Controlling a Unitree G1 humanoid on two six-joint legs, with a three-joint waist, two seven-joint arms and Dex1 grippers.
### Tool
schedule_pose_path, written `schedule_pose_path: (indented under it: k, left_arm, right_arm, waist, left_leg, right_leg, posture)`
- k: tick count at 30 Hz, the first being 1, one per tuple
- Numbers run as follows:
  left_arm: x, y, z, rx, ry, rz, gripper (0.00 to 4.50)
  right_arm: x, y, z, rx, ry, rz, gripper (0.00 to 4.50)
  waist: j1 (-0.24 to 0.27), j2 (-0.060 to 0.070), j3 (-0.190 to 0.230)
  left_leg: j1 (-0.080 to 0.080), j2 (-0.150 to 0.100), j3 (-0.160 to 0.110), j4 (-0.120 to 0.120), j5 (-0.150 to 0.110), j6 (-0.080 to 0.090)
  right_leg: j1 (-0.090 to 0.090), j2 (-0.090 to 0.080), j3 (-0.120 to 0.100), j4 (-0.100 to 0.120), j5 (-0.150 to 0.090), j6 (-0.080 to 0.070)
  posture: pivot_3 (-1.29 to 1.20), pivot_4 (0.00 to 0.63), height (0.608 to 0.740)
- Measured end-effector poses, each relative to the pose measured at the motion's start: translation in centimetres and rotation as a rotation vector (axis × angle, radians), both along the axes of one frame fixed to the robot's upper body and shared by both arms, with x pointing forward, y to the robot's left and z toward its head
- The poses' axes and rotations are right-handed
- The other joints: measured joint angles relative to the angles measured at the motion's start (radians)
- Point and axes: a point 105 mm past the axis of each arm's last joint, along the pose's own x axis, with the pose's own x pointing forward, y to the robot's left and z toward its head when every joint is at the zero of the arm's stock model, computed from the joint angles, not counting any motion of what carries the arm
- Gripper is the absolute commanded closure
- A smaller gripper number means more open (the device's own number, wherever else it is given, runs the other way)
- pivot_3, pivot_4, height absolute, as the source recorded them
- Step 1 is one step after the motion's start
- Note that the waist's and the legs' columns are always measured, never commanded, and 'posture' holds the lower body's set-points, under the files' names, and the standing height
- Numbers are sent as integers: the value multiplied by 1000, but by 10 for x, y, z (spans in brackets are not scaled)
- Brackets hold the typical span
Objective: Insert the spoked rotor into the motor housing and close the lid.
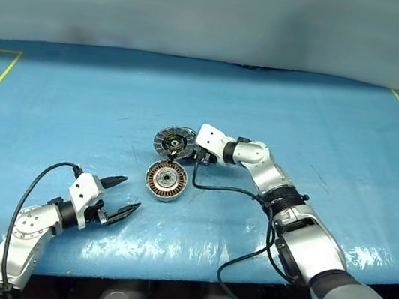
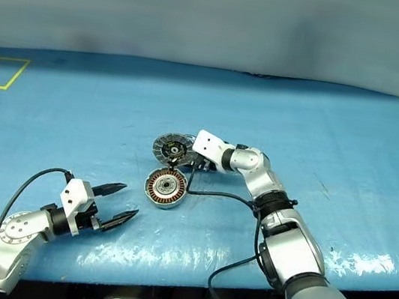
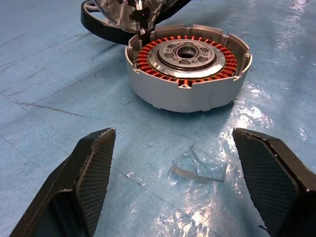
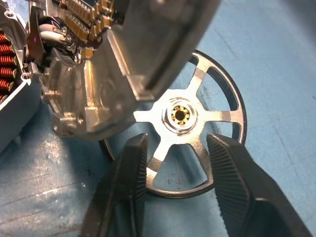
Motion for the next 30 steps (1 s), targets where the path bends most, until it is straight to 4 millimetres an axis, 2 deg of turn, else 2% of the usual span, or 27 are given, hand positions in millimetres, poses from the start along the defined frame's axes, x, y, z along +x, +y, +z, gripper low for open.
schedule_pose_path:
  k: [3, 4, 15, 22, 30]
  left_arm:
    - [0, 0, 0, 0, 1, 1, 450]
    - [0, 0, 0, 0, 1, 0, 450]
    - [2, -1, 2, 3, -9, -5, 450]
    - [4, -2, 3, 6, -18, -14, 450]
    - [5, -5, 4, 5, -20, -31, 450]
  right_arm:
    - [1, -1, 3, 19, 5, -9, 4445]
    - [2, -2, 8, 31, -7, -12, 4479]
    - [0, -13, 11, 43, -32, -65, 4479]
    - [-6, -50, 13, -62, -133, -183, 4479]
    - [-31, -85, 12, -202, -224, -290, 4479]
  waist:
    - [-2, 0, 0]
    - [-3, 0, 0]
    - [-4, 0, -1]
    - [8, 0, -1]
    - [9, 0, -1]
  left_leg:
    - [0, 0, 0, 0, 0, 0]
    - [1, 0, 0, 0, 0, 0]
    - [2, 0, 0, 0, 0, -1]
    - [1, 0, 0, 0, 0, -1]
    - [0, 1, 0, 0, 0, -1]
  right_leg:
    - [0, 0, 0, 0, 0, 0]
    - [0, 0, 0, 0, 0, 0]
    - [1, 1, 1, 0, 0, -1]
    - [1, 1, 1, 0, 0, -1]
    - [1, 0, 1, 0, 0, -1]
  posture:
    - [0, 150, 740]
    - [0, 150, 740]
    - [0, 150, 740]
    - [0, 150, 740]
    - [0, 150, 740]
